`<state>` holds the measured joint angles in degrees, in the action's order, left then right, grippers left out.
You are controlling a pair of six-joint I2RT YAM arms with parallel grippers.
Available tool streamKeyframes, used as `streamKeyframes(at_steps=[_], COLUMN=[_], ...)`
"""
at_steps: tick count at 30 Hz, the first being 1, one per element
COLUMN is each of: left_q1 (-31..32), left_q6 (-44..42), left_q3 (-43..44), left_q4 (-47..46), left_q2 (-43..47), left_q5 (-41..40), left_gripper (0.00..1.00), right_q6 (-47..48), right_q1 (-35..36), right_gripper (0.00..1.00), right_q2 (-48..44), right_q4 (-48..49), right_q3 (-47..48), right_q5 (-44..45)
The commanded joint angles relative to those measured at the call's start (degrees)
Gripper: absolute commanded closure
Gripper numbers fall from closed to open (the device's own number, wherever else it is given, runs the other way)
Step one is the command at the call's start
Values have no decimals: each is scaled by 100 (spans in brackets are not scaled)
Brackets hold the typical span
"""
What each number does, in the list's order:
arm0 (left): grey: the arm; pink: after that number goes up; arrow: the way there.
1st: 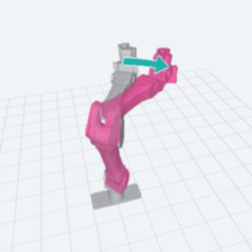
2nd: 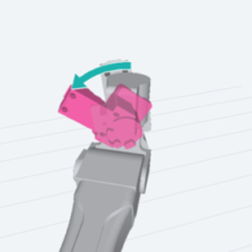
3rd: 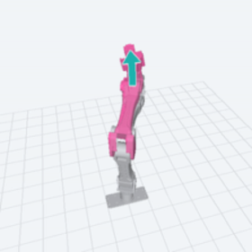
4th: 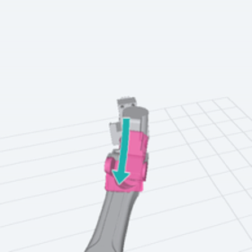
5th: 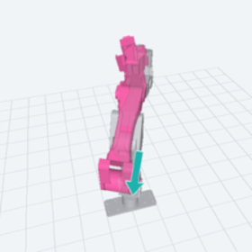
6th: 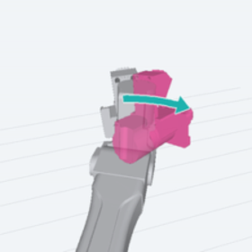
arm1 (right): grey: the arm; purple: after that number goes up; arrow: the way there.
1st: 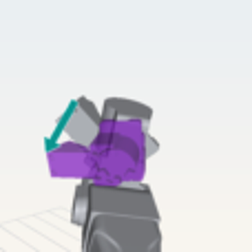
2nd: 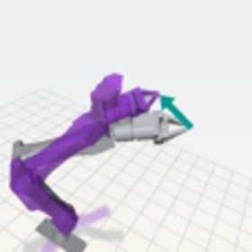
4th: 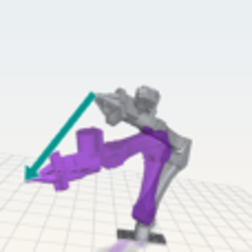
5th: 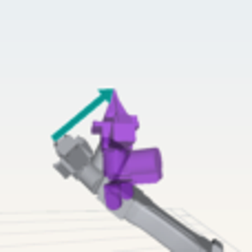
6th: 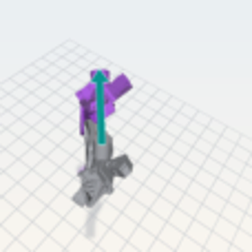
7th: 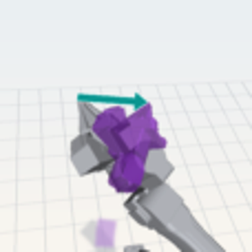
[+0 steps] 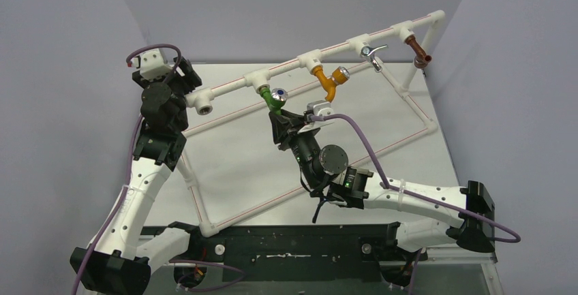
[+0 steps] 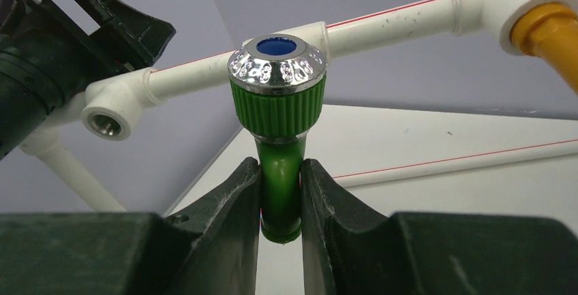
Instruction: Install the water faucets
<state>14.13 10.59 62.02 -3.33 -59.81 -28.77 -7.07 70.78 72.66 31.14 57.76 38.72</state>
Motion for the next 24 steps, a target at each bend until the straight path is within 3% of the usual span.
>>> streamKeyframes(at_steps=[1, 24], left_q1=[169, 171], left_q6=[-57, -14], left_q3=[-468, -496], left_q4=[1763, 1748], left_q2=[57, 91], left_q5=[486, 521], left_gripper=[32, 32], right_q6=[-1141, -3456], right_q1=[-439, -619], right_gripper=[100, 100], right_q2=[100, 90], right_q4=[980, 1326], right_q3=[-38, -441], right_q5=[-387, 100])
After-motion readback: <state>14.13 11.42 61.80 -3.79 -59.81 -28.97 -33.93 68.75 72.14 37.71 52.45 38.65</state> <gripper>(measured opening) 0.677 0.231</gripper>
